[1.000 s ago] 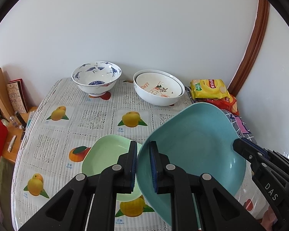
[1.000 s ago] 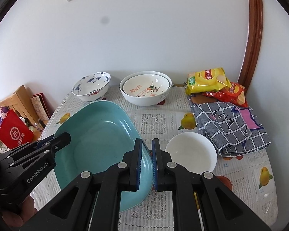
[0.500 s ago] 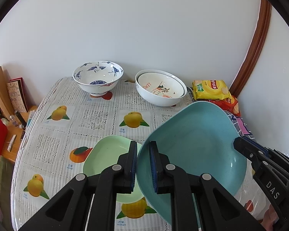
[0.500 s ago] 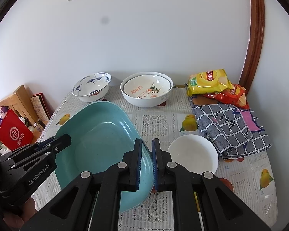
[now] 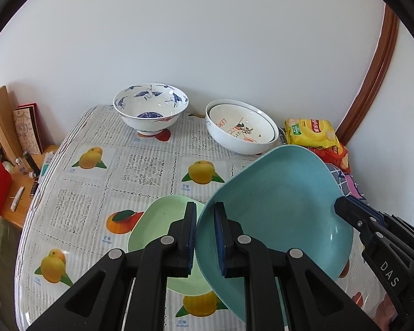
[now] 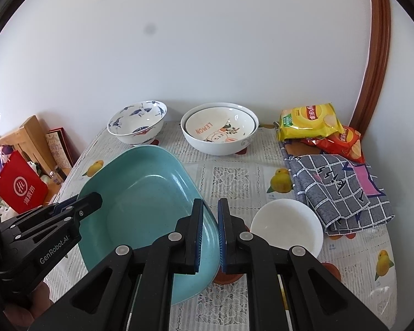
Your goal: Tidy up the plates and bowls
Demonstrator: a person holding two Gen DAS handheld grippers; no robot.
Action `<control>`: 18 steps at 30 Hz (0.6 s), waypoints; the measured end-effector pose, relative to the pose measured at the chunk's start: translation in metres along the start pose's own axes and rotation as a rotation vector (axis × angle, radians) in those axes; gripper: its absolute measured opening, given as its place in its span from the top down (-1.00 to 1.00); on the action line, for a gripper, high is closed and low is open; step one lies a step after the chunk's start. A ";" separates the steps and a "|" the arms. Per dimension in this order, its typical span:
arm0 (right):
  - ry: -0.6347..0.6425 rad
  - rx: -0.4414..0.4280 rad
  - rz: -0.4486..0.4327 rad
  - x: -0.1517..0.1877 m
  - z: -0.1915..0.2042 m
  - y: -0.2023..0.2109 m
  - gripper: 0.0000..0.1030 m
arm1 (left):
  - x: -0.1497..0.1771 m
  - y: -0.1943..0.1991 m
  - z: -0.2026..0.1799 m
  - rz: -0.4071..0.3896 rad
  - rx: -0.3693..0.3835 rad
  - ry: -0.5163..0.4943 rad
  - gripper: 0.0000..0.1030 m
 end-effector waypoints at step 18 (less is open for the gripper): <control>0.068 -0.038 0.018 -0.008 0.041 -0.028 0.79 | 0.002 -0.012 0.046 0.013 -0.055 0.076 0.75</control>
Point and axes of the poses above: each gripper's, at about its wrist camera, not at the fingertips, and y roughly against the way its jaws point, z to its left, x to its underside, the point moved 7 cm from there along -y, roughly the way its jaws point, and after that the axes turned 10 degrees about x, right-handed, at the moved point
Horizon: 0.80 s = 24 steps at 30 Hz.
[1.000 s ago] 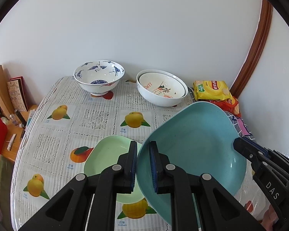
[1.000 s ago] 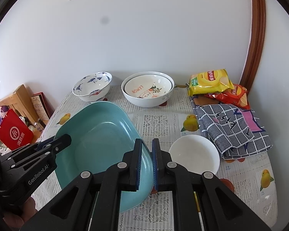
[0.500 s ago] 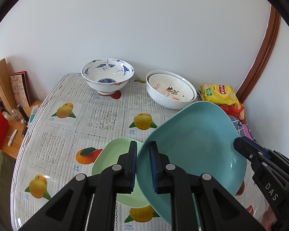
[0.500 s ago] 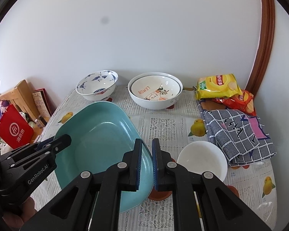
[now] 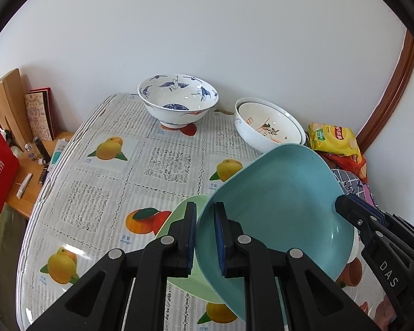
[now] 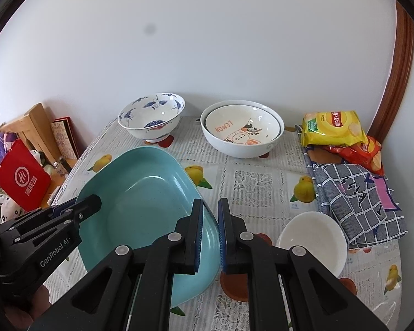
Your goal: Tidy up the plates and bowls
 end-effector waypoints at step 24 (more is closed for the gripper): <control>0.058 -0.049 0.116 0.029 0.034 -0.079 0.78 | 0.029 -0.059 0.048 0.123 -0.066 0.068 0.75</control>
Point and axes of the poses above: each gripper's, at about its wrist camera, not at the fingertips, and y roughly against the way its jaws point, z to its left, x to its underside, the point moved 7 cm from there along -y, roughly the way its jaws point, and after that the axes turned 10 degrees about x, right-handed, at the moved point
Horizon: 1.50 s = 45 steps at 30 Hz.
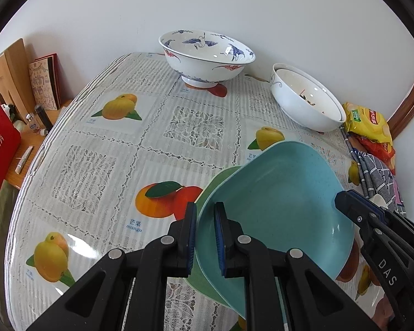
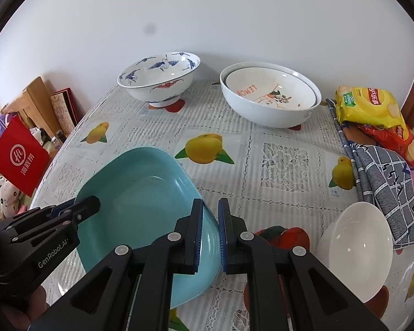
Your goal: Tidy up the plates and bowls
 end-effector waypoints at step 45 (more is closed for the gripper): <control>-0.064 0.047 -0.032 0.027 -0.031 0.043 0.01 | 0.020 0.042 -0.018 0.018 -0.015 -0.111 0.75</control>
Point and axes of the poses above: each gripper's, at about its wrist camera, not at the fingertips, and y roughly against the way its jaws point, z to its left, x to its underside, the point moved 7 cm from there along -y, roughly the way its jaws point, and after that the axes turned 10 degrees about x, right-handed, at the moved point
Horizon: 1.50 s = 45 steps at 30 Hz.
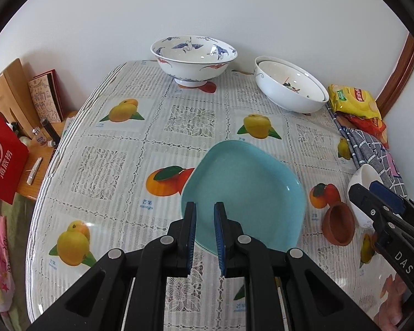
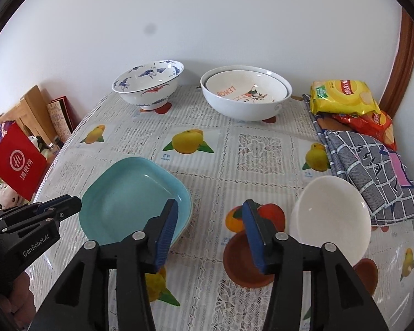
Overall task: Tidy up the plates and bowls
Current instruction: 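Open both grippers to release the teal plate onto the green plate, then move both grippers toward the two small terracotta dishes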
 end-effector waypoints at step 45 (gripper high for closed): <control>-0.355 0.147 0.044 0.121 -0.246 0.027 -0.82 | 0.039 -0.036 -0.159 0.037 0.022 -0.161 0.05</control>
Point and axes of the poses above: each gripper's, at about its wrist camera, not at the fingertips, and y roughly against the way its jaws point, z to its left, x to its underside, the point moved 7 cm from there along -y, roughly the way its jaws point, and after that the axes turned 10 degrees about x, right-handed, at the moved point
